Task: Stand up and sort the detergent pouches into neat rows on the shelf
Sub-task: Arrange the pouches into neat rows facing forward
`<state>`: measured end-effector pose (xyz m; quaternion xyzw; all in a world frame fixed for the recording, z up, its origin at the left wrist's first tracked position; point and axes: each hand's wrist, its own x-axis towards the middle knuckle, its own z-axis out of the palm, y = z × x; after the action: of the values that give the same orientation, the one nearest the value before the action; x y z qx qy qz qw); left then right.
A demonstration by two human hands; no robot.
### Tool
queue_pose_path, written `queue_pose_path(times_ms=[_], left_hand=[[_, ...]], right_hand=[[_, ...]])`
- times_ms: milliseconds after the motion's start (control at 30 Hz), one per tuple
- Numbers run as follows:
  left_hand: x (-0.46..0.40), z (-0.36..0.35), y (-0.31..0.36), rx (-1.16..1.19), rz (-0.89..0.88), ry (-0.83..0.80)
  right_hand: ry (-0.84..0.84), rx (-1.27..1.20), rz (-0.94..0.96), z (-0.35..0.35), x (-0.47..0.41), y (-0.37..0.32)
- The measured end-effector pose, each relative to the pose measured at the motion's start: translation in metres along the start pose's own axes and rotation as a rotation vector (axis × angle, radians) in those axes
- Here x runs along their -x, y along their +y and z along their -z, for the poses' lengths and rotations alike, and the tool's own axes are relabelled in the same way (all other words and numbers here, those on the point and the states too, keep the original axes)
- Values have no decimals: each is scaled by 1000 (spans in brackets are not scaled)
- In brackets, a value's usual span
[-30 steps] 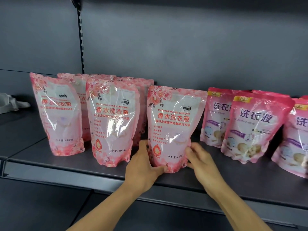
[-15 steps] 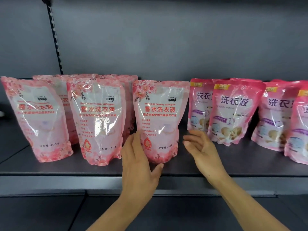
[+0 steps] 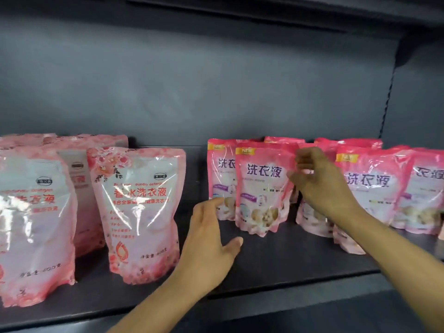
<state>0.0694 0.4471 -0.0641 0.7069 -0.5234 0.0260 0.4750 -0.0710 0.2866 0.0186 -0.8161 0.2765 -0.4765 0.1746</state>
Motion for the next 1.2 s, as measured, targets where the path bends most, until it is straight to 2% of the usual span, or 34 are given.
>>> queue_pose_path(times_ms=[100,200,333,433,633,800,1000,1100,1200], left_hand=[[-33,-21,2,54,79,-13],[-62,-43,0,104,155,-9],[-85,-74,2,163,277,-31],[-88,-93,2,133,302,-5],[-91,-121,17,-3,327,22],[-92,-139,34,-109,241,-12],[-94,-134,28,-21,184,-85],[-95,-116,17,45,195,34],[-107,-93,2,-38,222,303]], right_hand=[[-33,246,123,7,-41,11],[-112,385,207,4,-76,16],[-263,427,341,3,-108,14],[-330,443,403,11,-118,18],[-328,468,372,36,-122,40],[-397,564,303,61,-123,43],[-487,642,269,71,-124,37],[-461,531,292,65,-128,13],[-534,463,349,37,-144,-13]])
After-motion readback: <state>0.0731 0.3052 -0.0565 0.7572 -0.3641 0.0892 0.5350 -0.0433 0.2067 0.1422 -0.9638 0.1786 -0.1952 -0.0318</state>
